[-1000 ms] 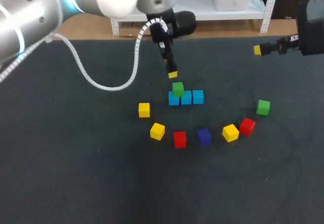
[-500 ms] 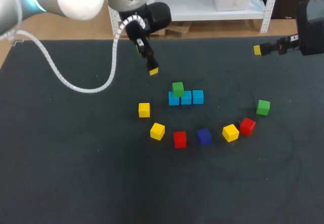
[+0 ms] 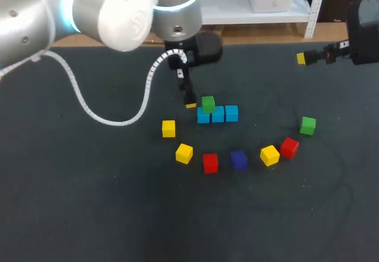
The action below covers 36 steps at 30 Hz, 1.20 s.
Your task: Place the blue cubes, place green cubes on the blue cubes, place the yellow cubes on the green cubes, then place the red cubes on the yellow cubes, and place purple cube on the red cubes.
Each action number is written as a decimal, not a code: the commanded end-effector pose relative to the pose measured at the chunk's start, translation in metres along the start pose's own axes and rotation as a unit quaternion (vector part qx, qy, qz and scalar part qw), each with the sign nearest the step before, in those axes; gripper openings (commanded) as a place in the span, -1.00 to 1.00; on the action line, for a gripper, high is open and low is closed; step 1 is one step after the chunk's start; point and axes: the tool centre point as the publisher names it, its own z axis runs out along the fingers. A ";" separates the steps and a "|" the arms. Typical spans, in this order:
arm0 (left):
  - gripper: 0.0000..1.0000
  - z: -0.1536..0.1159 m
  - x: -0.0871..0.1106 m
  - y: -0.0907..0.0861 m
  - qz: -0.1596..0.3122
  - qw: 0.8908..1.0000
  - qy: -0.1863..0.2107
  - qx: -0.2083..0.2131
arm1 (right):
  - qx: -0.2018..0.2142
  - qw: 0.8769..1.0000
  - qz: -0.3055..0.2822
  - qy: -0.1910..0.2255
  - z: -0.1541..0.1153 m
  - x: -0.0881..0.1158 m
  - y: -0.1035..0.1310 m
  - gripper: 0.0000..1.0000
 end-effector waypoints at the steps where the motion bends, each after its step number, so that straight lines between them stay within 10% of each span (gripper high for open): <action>1: 1.00 0.014 -0.017 0.013 0.005 0.999 0.041 0.032 | 0.004 1.000 0.000 0.000 -0.001 0.000 0.002 1.00; 18: 1.00 0.035 -0.036 -0.008 0.026 0.997 0.037 0.070 | 0.004 1.000 0.000 0.000 -0.001 0.000 0.002 1.00; 27: 0.01 0.038 -0.037 -0.014 0.028 0.996 0.033 0.074 | 0.004 1.000 0.000 0.000 -0.001 0.000 0.002 1.00; 36: -0.19 0.037 -0.036 -0.016 0.031 0.996 0.031 0.075 | 0.004 1.000 0.000 0.000 -0.001 0.000 0.002 1.00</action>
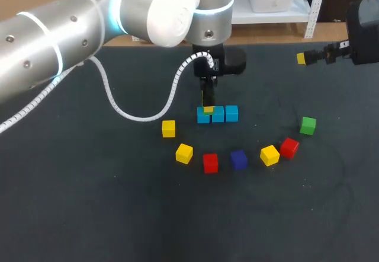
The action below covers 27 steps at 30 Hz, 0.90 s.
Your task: Place the blue cubes, place green cubes on the blue cubes, place the yellow cubes on the green cubes, then place the red cubes on the yellow cubes, and place purple cube on the red cubes.
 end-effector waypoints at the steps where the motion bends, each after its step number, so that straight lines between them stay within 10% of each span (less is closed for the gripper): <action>1: -0.21 0.000 0.002 -0.001 0.003 1.000 -0.001 0.000 | 0.004 1.000 0.000 0.000 -0.001 0.000 0.002 1.00; 16: -0.04 -0.002 0.001 0.002 0.000 1.000 -0.004 -0.007 | 0.004 1.000 0.000 0.000 -0.001 0.000 0.002 1.00; 27: -0.33 -0.001 -0.001 0.002 0.002 1.000 -0.003 -0.011 | 0.004 1.000 0.000 0.000 -0.001 0.000 0.002 1.00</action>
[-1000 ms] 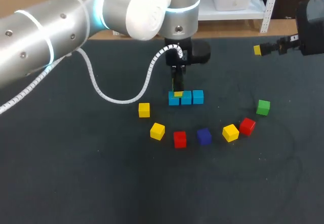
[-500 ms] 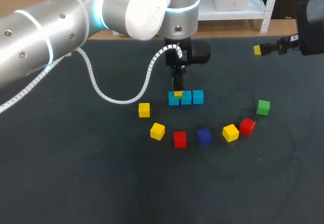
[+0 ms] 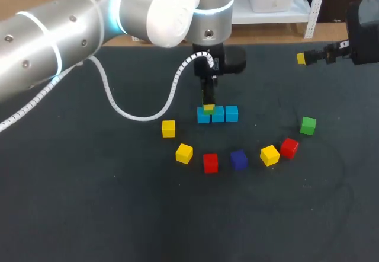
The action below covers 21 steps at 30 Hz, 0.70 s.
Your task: Place the blue cubes, place green cubes on the blue cubes, place the yellow cubes on the green cubes, then place the red cubes on the yellow cubes, and place purple cube on the red cubes.
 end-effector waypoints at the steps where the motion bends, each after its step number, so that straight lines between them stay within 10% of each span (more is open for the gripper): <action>1: -0.32 0.001 0.001 -0.001 0.001 1.000 -0.001 -0.002 | 0.004 1.000 0.000 0.000 -0.001 0.000 0.002 1.00; 21: -0.24 -0.001 0.003 -0.004 0.012 1.000 -0.001 0.003 | 0.004 1.000 0.000 0.000 -0.001 0.000 0.002 1.00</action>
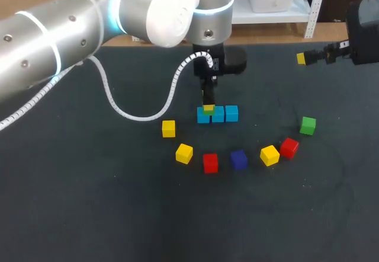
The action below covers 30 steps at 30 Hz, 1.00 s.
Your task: Place the blue cubes, place green cubes on the blue cubes, place the yellow cubes on the green cubes, then place the red cubes on the yellow cubes, and place purple cube on the red cubes.
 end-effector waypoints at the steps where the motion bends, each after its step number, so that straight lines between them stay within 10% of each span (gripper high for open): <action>1: -0.20 -0.001 0.002 -0.001 0.002 1.000 -0.002 0.000 | 0.004 1.000 0.000 0.000 -0.001 0.000 0.002 1.00; 17: 0.00 -0.001 0.000 -0.001 0.002 1.000 -0.002 0.001 | 0.004 1.000 0.000 0.000 -0.001 0.000 0.002 1.00; 24: 1.00 -0.001 -0.001 -0.001 -0.001 1.000 -0.003 0.000 | 0.004 1.000 0.000 0.000 -0.001 0.000 0.002 1.00; 30: 1.00 -0.013 -0.002 0.000 -0.021 0.999 -0.023 -0.012 | 0.004 1.000 0.000 0.000 -0.001 0.000 0.002 1.00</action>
